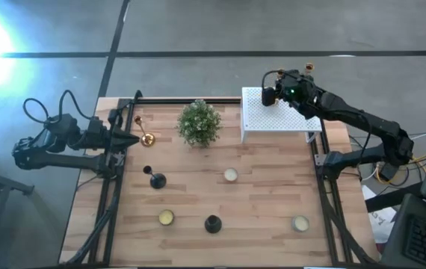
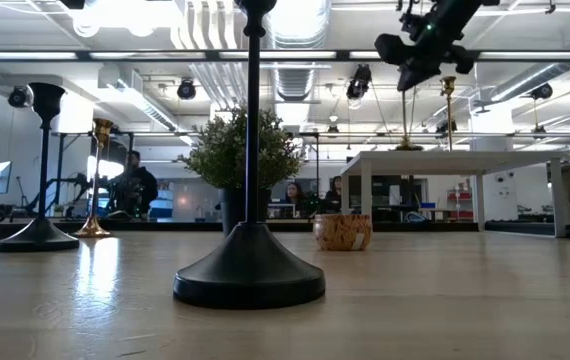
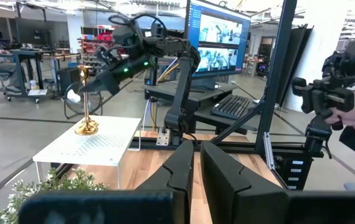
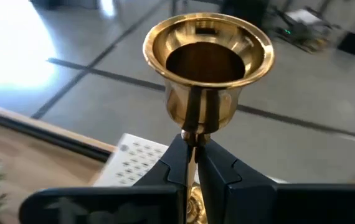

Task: Pick & Place candle stick holders
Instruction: Put the top gold candle holder on the shelf

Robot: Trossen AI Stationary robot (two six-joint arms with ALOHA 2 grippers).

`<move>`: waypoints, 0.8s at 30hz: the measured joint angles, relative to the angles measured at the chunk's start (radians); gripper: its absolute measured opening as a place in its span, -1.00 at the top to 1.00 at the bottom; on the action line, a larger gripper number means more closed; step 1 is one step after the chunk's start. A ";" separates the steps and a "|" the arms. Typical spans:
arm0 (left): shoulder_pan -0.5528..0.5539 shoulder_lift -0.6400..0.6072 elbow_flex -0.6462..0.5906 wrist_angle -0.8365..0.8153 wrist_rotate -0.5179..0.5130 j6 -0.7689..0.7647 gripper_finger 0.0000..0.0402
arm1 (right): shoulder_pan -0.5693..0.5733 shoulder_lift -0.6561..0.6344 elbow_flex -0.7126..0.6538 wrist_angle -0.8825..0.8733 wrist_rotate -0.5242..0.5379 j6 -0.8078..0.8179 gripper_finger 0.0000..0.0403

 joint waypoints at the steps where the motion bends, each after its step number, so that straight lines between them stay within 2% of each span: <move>1: 0.000 0.000 0.000 0.000 0.000 0.000 0.83 | 0.000 0.000 -0.002 -0.011 0.014 0.016 0.94; 12: 0.000 0.000 0.000 0.000 0.000 0.000 0.83 | -0.001 0.000 -0.025 -0.034 0.097 0.145 0.94; 18: 0.000 0.000 0.000 0.000 0.000 0.000 0.83 | -0.004 0.007 -0.033 0.005 0.122 0.144 0.94; 24: 0.000 0.000 0.000 0.000 0.000 0.000 0.83 | -0.025 0.075 -0.023 0.017 0.121 0.108 0.94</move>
